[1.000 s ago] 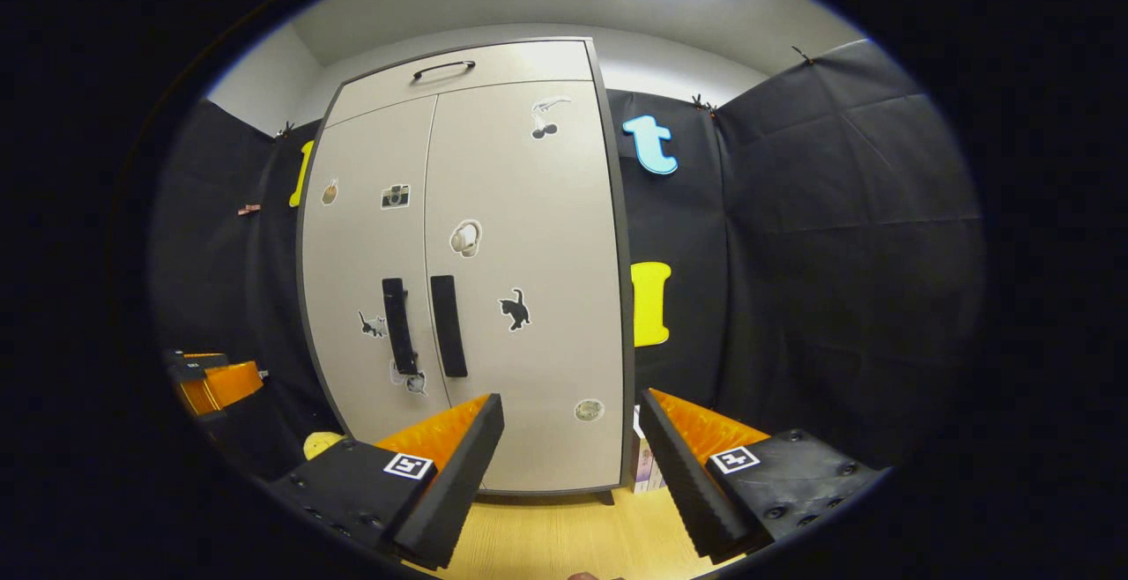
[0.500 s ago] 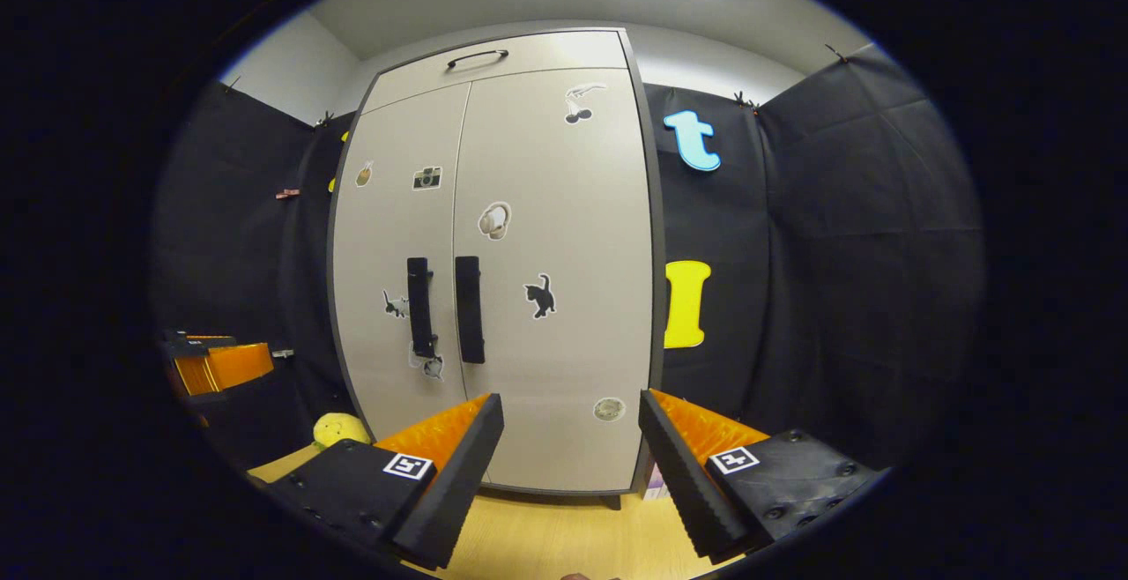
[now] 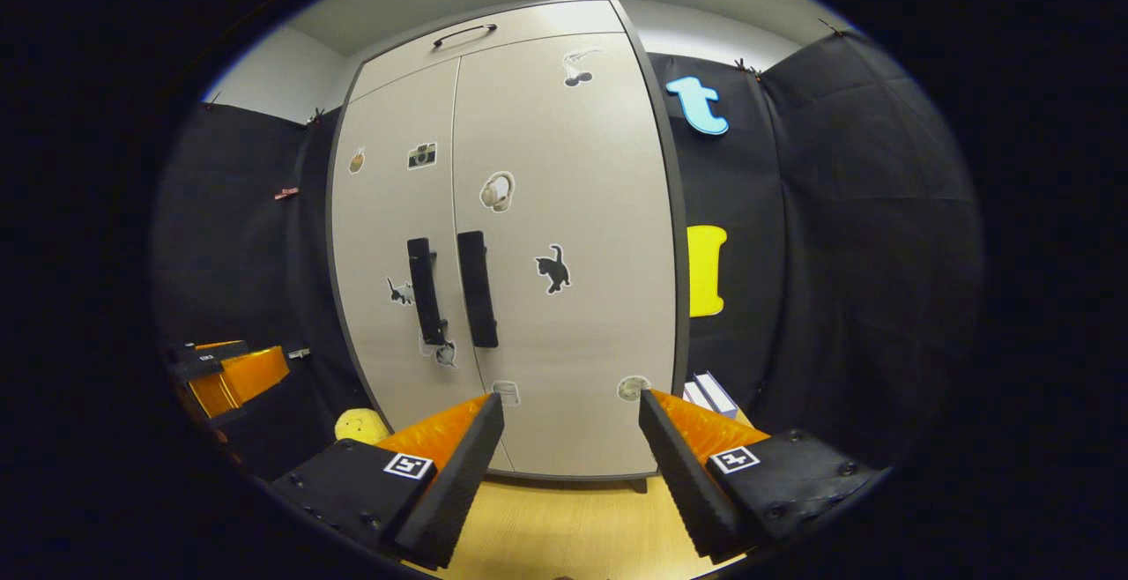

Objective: Open the right door of the double-door shoe cabinet with the right hand, and open the left door with the left hand.

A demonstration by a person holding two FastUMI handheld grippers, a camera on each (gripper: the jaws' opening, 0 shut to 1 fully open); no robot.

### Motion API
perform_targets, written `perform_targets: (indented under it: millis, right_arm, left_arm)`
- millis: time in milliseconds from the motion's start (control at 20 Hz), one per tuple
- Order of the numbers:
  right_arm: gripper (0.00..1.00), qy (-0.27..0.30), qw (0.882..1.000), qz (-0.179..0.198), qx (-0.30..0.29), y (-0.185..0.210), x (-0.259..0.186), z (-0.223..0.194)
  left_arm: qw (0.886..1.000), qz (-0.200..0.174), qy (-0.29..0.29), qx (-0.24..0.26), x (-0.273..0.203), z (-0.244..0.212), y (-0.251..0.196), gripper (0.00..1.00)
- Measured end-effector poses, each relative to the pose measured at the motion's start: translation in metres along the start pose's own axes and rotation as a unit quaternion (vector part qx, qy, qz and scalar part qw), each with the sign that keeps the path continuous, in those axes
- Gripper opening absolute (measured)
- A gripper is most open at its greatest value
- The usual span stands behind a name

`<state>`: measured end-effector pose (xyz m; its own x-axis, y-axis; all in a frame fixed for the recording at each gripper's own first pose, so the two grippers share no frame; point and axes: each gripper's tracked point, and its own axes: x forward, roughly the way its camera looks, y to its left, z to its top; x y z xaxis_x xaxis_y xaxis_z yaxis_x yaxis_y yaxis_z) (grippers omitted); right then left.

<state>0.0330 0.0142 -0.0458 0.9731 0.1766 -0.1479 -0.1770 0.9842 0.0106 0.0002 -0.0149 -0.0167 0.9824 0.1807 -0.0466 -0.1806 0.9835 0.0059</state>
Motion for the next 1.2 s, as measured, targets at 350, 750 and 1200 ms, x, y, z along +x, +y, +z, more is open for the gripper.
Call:
perform_targets:
  millis: [350,750,1200]
  right_arm:
    - [0.98,-0.006,1.0,0.008,-0.014,0.041,0.025,0.036]
    - [0.98,-0.005,1.0,0.012,0.015,0.076,0.095,0.068]
    - [0.98,0.003,1.0,-0.028,-0.009,0.084,0.166,0.056]
  left_arm:
    - [1.0,-0.025,-0.001,0.002,0.01,-0.008,0.02,0.95]
    - [0.999,-0.032,0.016,-0.036,0.015,-0.028,0.057,0.95]
    - [0.999,-0.005,0.03,-0.023,0.015,-0.045,0.108,0.95]
